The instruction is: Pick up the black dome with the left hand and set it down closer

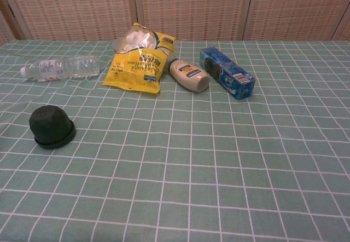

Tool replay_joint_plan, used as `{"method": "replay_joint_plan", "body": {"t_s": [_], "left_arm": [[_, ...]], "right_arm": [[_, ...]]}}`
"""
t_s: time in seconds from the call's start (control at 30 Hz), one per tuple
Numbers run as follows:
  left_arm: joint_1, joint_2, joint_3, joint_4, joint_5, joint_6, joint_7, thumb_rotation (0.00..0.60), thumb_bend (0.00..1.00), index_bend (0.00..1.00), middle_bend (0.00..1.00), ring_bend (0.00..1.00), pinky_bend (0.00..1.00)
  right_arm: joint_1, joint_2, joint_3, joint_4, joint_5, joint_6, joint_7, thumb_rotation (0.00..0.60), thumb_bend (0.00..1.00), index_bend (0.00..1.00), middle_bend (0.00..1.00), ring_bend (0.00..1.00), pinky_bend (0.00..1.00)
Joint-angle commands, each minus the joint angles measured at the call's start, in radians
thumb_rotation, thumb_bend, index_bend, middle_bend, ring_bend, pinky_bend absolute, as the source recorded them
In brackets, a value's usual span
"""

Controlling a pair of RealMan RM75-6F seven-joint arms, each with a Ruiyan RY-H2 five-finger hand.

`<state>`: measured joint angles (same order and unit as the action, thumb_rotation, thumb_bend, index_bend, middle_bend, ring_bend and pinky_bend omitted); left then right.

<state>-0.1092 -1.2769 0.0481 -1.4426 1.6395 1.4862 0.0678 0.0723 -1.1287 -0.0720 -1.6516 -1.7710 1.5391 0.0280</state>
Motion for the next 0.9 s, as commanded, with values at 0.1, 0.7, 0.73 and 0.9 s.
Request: {"method": "replay_joint_plan", "body": {"t_s": [0.1,0.7,0.73,0.9], "left_arm": [[-0.066,0.030,0.002,-0.113,0.045,-0.062,-0.138,0.600,0.42,0.00,0.00,0.00,0.10],[-0.612,0.188,-0.192,-0.405,-0.647,-0.740,0.030,0.600,0.41,0.00,0.00,0.00,0.08],[-0.622,0.182,-0.191,-0.402,-0.669,-0.742,0.045,0.600,0.41,0.00,0.00,0.00,0.08],[-0.740,0.188,-0.160,-0.364,-0.891,-0.895,0.097,0.600,0.41,0.00,0.00,0.00,0.08]], "right_arm": [[-0.001,0.004,0.003,-0.005,0.003,0.005,0.007,0.600,0.20,0.00,0.00,0.00,0.00],[0.023,0.060,-0.057,0.006,-0.096,-0.008,0.106,0.600,0.20,0.00,0.00,0.00,0.00],[0.024,0.059,-0.056,0.007,-0.097,-0.009,0.103,0.600,0.20,0.00,0.00,0.00,0.00],[0.024,0.049,-0.045,0.018,-0.086,-0.004,0.092,0.600,0.20,0.00,0.00,0.00,0.00]]}}
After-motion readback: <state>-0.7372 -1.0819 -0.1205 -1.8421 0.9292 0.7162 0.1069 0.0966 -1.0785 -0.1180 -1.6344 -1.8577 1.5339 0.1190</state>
